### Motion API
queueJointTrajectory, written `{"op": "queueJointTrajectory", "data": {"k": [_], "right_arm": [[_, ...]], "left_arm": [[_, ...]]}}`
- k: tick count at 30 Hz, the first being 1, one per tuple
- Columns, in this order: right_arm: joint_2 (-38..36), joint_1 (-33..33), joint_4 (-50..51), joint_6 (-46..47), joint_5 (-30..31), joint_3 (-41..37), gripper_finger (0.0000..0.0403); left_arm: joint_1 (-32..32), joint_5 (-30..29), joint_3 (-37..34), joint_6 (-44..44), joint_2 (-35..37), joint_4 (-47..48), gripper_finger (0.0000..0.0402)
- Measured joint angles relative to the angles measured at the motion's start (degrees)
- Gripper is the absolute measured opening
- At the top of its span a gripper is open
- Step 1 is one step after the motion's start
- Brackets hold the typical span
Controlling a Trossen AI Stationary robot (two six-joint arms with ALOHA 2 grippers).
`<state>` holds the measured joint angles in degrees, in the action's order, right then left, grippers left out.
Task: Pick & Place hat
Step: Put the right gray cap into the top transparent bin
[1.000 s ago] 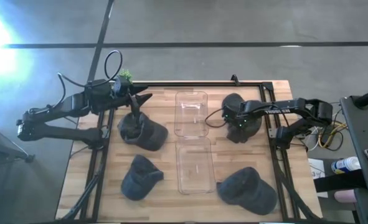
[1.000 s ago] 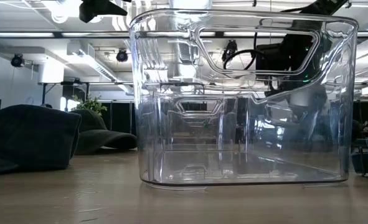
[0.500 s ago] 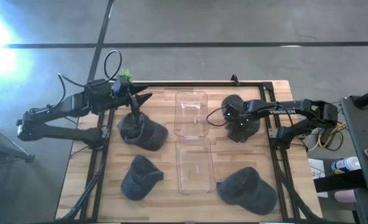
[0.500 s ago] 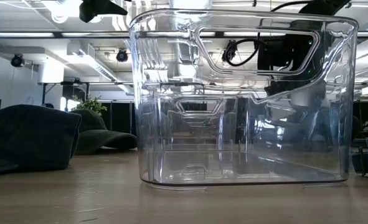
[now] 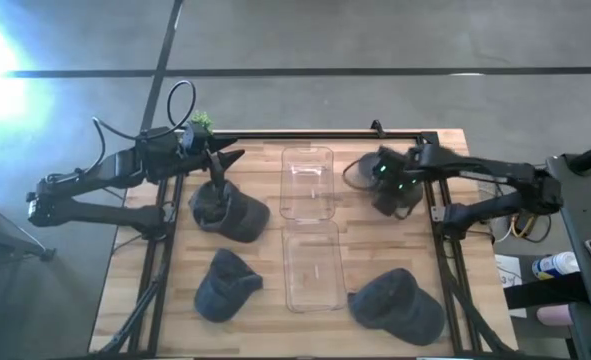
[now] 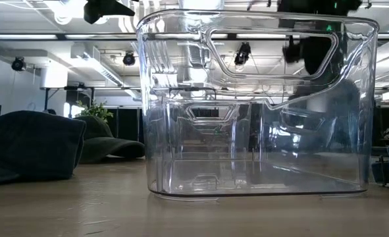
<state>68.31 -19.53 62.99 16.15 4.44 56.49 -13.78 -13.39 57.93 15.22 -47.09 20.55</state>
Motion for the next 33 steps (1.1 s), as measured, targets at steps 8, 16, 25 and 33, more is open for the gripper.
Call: {"op": "queueJointTrajectory", "data": {"k": [8,16,25,33], "right_arm": [[-2.6,0.2,6.1,0.6,2.6,18.3,0.0008],[2.0,0.1,12.3,-2.8,7.3,29.2,0.0008],[9.2,1.7,10.3,-6.4,4.2,39.4,0.0008],[17.0,3.2,10.4,-9.5,1.1,53.2,0.0008]], "left_arm": [[0.0,0.0,0.0,0.0,0.0,0.0,0.0213],[0.0,0.0,0.0,0.1,0.0,0.0,0.0213],[0.0,0.0,0.0,-0.2,0.0,0.0,0.0213],[-0.1,0.0,0.0,-0.2,0.0,0.0,0.0213]]}}
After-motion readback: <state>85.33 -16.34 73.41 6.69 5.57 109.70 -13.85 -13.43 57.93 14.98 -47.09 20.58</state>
